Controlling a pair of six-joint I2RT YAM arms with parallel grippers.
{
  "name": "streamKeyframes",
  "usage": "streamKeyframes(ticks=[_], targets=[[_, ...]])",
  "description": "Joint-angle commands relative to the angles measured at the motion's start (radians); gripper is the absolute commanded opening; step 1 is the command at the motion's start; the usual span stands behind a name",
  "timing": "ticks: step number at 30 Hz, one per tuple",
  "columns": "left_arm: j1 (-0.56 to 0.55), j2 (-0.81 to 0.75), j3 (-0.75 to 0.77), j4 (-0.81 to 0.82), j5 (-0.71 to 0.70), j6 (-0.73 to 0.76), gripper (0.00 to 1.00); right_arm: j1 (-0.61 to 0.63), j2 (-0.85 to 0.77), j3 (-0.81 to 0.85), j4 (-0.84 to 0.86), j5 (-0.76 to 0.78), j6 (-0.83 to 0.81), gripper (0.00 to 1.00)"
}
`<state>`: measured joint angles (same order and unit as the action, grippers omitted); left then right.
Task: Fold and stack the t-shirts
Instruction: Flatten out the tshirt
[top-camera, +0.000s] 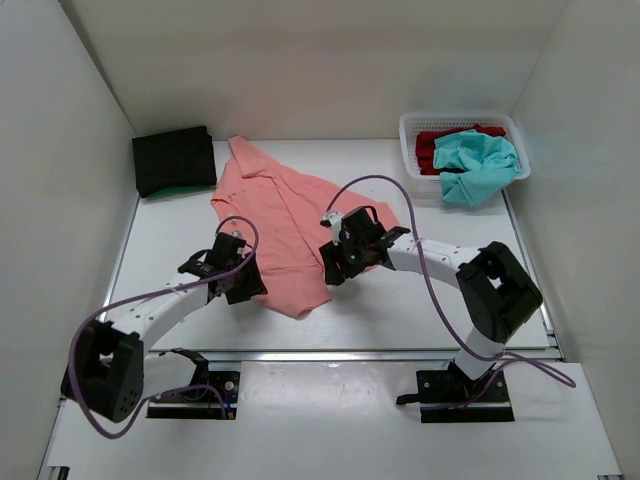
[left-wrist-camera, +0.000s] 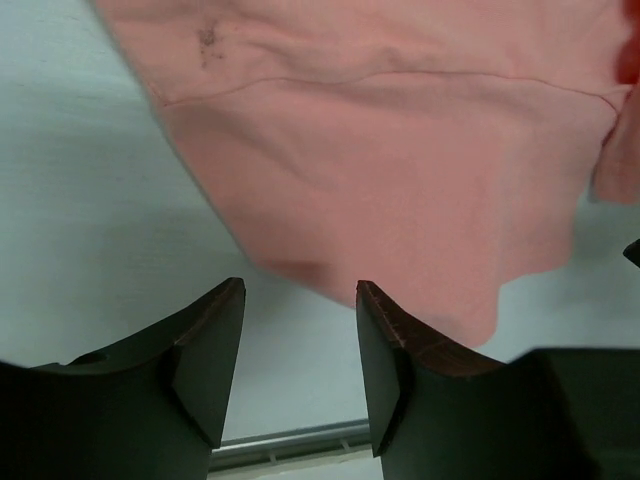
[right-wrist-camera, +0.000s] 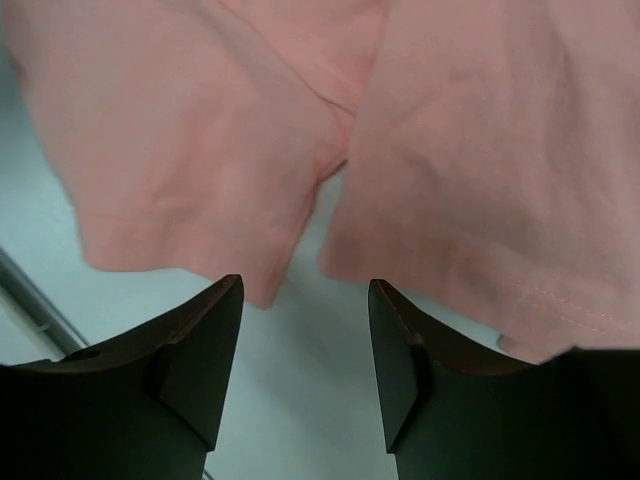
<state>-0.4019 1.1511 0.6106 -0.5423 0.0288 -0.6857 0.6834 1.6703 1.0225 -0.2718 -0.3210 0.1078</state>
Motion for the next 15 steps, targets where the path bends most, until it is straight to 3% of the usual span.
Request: streamKeyframes(ticks=[1,3,6,8,9,10,11,12,15], targets=[[-0.02,0.08,0.006,0.082,0.01,-0.023,0.6,0.002,0.034,-0.006,0.046,0.098,0.012,0.52],[-0.049,0.122,0.005,0.113,-0.003,-0.02,0.65,0.016,0.069,-0.009,0.043,0.112,0.01,0.55],[-0.084,0.176,0.034,0.133,-0.026,-0.009,0.63,0.036,0.118,0.03,0.026,0.138,0.01,0.56],[-0.098,0.214,0.035,0.163,-0.027,0.005,0.53,0.053,0.13,0.045,0.011,0.131,0.001,0.31],[-0.092,0.24,0.04,0.174,-0.018,0.008,0.47,0.057,0.135,0.05,0.006,0.129,0.001,0.24],[-0.088,0.272,0.043,0.174,0.008,0.014,0.23,0.054,0.137,0.05,0.002,0.103,0.001,0.01],[-0.083,0.289,0.049,0.159,0.016,0.026,0.1,0.062,0.125,0.072,-0.016,0.077,0.004,0.0],[-0.072,0.298,0.064,0.138,0.007,0.031,0.04,0.053,0.114,0.086,-0.039,0.063,0.004,0.0],[-0.066,0.27,0.084,0.021,-0.026,0.074,0.0,0.03,0.077,0.189,-0.296,-0.074,-0.005,0.0]])
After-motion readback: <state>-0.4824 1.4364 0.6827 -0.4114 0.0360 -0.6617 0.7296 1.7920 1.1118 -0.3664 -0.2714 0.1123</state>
